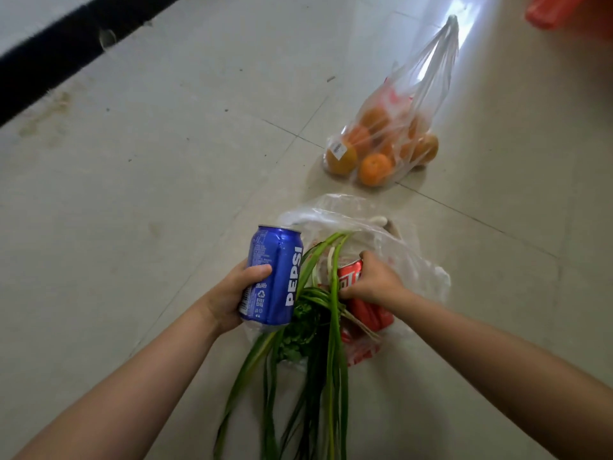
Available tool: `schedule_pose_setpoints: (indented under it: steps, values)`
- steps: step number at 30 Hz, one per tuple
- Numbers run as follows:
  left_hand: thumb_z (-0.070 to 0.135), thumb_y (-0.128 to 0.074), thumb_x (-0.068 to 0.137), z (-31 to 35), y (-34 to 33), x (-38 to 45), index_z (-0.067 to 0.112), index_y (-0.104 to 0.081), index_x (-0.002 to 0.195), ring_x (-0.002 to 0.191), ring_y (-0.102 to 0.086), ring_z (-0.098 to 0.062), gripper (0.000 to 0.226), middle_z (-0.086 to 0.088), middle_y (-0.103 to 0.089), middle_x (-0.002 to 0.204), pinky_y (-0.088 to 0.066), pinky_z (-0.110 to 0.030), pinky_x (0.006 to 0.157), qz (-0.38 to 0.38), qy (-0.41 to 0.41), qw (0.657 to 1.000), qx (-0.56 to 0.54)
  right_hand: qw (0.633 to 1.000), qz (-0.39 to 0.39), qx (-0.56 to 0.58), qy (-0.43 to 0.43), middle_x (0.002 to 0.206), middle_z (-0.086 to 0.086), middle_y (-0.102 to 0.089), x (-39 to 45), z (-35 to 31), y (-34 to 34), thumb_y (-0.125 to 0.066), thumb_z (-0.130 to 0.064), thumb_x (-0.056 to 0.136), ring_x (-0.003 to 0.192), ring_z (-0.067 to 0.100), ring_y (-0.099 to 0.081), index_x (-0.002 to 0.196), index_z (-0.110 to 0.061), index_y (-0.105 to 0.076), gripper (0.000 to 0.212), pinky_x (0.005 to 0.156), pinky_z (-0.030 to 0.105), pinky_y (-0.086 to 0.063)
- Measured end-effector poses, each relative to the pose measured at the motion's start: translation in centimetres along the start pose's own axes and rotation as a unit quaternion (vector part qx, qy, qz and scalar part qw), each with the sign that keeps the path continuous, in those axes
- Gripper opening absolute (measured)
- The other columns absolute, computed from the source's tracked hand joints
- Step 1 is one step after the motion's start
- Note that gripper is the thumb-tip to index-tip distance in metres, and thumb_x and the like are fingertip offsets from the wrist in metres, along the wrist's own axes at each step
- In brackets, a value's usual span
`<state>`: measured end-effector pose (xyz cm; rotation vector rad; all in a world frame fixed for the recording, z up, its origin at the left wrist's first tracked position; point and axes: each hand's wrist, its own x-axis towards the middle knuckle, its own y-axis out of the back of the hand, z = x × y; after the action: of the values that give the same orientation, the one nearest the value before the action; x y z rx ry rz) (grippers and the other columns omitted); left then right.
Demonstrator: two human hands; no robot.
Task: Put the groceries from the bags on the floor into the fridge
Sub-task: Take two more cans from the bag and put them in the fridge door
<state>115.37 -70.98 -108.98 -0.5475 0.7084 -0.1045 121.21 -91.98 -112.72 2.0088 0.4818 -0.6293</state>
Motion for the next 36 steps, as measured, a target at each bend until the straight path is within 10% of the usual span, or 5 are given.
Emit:
schedule_pose_setpoints:
  steps: [5,14,23,28,36]
  values:
    - [0.024,-0.076,0.033,1.4,-0.7,0.2,0.017,-0.054,0.095,0.062,-0.07,-0.006,0.066,0.0,-0.069,0.076,-0.057,-0.019,0.054,0.018,-0.06,0.983,0.173,0.993,0.041,-0.064,0.086,0.12,0.01,-0.056,-3.0,-0.4,3.9,-0.082,-0.031,0.06,0.108,0.027,-0.054,0.121,-0.009,-0.046,0.074,0.084,0.033,-0.046]
    - [0.027,-0.073,0.026,7.8,-11.2,-6.4,0.03,-0.045,0.09,0.084,-0.057,-0.007,0.07,0.007,-0.058,0.092,-0.049,-0.026,0.077,0.099,-0.078,0.948,0.293,0.979,0.161,0.046,0.113,0.1,-0.002,-0.04,-15.2,-3.1,14.7,-0.085,-0.017,0.057,0.089,0.012,-0.04,0.116,-0.004,-0.045,0.072,0.062,0.013,-0.024]
    - [0.005,-0.086,0.047,23.4,-31.7,-16.8,0.038,-0.04,0.089,0.093,-0.054,-0.012,0.07,0.011,-0.055,0.097,-0.04,-0.008,0.07,0.013,-0.134,0.879,0.457,0.967,0.209,0.136,0.049,0.101,-0.005,-0.042,-32.0,-9.4,33.4,-0.084,-0.019,0.057,0.089,0.012,-0.046,0.116,-0.006,-0.047,0.071,0.063,0.013,-0.027]
    - [0.036,-0.079,0.033,32.0,-45.5,-22.8,0.038,-0.04,0.095,0.097,-0.054,-0.014,0.073,0.002,-0.055,0.107,-0.042,-0.01,0.073,-0.055,-0.172,0.837,0.517,0.945,0.296,0.139,0.007,0.097,-0.006,-0.046,-43.7,-10.6,47.2,-0.082,-0.023,0.057,0.087,0.014,-0.048,0.11,-0.011,-0.049,0.064,0.06,0.013,-0.033]
    - [0.029,-0.073,0.044,37.2,-69.9,-28.9,0.042,-0.04,0.084,0.082,-0.055,-0.005,0.053,0.027,-0.051,0.086,-0.044,-0.017,0.071,-0.147,-0.279,0.743,0.59,0.909,0.396,0.127,-0.007,0.091,-0.005,-0.05,-57.7,-4.6,65.8,-0.085,-0.025,0.049,0.09,0.016,-0.048,0.094,-0.018,-0.045,0.06,0.063,0.022,-0.037]
